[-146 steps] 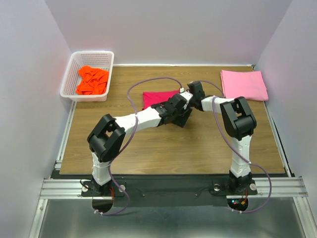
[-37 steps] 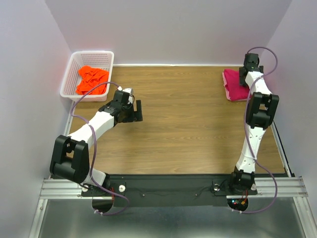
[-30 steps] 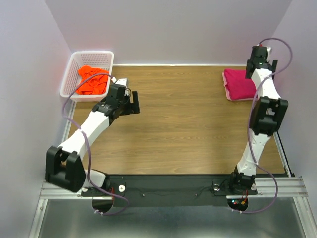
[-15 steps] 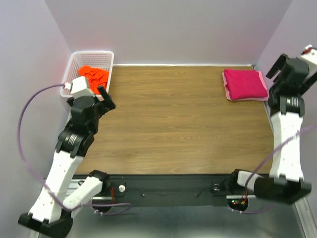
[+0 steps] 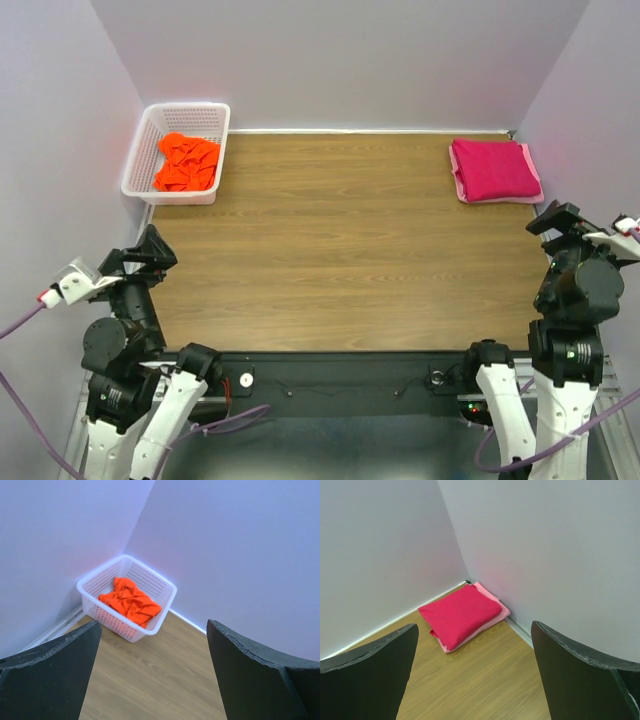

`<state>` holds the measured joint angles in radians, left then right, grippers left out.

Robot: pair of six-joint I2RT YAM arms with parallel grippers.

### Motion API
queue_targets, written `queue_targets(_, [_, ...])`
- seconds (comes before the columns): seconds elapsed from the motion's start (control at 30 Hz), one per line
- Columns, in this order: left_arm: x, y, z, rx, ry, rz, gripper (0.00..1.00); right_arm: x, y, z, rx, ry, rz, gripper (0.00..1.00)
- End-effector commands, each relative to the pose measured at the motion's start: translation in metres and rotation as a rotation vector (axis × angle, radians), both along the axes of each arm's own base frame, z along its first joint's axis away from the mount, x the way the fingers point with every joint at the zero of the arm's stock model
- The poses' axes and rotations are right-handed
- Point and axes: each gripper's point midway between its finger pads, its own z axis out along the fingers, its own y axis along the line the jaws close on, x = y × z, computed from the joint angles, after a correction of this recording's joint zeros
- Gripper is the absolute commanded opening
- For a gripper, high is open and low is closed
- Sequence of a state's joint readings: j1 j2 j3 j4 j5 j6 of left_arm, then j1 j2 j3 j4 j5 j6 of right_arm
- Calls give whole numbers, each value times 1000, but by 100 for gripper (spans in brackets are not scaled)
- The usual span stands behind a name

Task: Fold and stack the t-shirts
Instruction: Neatly place the folded tshirt to the corner

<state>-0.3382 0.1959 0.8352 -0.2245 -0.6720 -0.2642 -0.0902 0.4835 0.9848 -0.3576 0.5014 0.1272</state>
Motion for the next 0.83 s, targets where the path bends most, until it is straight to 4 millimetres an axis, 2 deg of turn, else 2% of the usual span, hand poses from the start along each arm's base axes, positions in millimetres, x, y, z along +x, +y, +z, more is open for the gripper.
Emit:
queue_targets(0.0, [5,12,-20,3,25,88,98,-7,17,8,-37,-55,98,100])
queue_targets(0.1, [5,11,-30,-26,1,86,98,-9,14,2,-7,-48,77,100])
queue_targets(0.3, [5,10,-31,-73,-98,72,98,-2,23,1,-20,-36,138,100])
queue_targets(0.57, [20,-2,-37,-107,-80,28,98,2,27,0,-26,-30,163,100])
queue_targets(0.8, [24,-8,-39,-110,-85,0,98,10,30,1,-18,-31,185,100])
